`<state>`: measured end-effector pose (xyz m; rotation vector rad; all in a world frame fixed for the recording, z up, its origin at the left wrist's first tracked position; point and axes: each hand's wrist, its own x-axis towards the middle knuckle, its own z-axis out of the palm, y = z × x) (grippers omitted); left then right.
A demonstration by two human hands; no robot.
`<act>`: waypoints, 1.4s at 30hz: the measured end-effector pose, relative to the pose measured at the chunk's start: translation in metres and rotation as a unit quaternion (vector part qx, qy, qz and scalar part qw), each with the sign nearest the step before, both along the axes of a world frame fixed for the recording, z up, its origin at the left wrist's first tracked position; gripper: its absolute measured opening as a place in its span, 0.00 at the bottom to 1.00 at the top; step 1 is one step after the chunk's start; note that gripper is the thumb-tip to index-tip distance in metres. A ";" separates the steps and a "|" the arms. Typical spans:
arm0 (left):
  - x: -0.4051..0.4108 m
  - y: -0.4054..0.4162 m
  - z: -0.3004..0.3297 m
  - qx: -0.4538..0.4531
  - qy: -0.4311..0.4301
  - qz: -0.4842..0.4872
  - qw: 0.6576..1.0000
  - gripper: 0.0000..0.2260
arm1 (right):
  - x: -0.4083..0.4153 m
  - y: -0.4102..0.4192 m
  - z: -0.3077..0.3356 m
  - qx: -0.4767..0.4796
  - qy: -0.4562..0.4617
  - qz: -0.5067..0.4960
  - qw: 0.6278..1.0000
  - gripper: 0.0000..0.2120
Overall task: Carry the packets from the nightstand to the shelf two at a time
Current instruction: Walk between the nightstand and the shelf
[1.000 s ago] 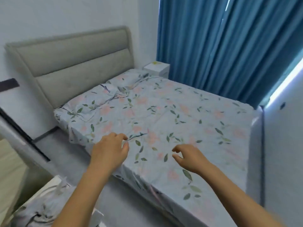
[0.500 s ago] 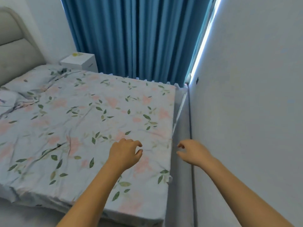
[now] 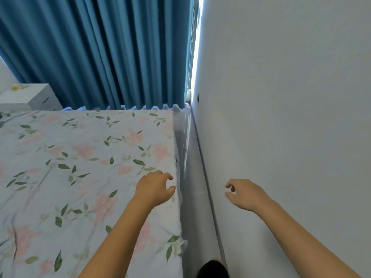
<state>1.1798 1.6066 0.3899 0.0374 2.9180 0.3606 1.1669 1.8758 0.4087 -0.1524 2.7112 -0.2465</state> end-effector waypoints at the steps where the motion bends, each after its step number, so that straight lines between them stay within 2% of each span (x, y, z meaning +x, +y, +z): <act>1: -0.017 0.005 -0.001 0.003 -0.002 -0.006 1.000 0.19 | -0.017 0.003 -0.001 0.005 0.001 0.000 1.000 0.19; 9: -0.201 0.012 -0.004 0.011 0.009 0.001 1.000 0.19 | -0.224 -0.010 -0.007 0.001 0.012 0.040 0.999 0.19; 16: -0.348 -0.016 0.021 -0.036 -0.003 0.032 0.999 0.21 | -0.400 -0.031 0.024 0.016 0.038 0.076 0.996 0.18; 21: -0.438 -0.019 0.029 -0.044 0.005 0.029 0.999 0.21 | -0.497 -0.032 0.037 0.023 0.039 0.079 0.996 0.18; 26: -0.533 -0.021 0.026 -0.044 0.011 0.014 0.999 0.22 | -0.593 -0.042 0.033 -0.003 -0.001 0.068 0.998 0.18; 34: -0.684 -0.016 0.026 -0.017 0.019 0.031 0.999 0.23 | -0.759 -0.061 0.050 -0.027 0.009 0.075 0.997 0.19; 42: -0.793 -0.035 0.025 -0.013 0.006 0.036 0.999 0.23 | -0.857 -0.090 0.041 -0.032 -0.026 0.106 0.994 0.21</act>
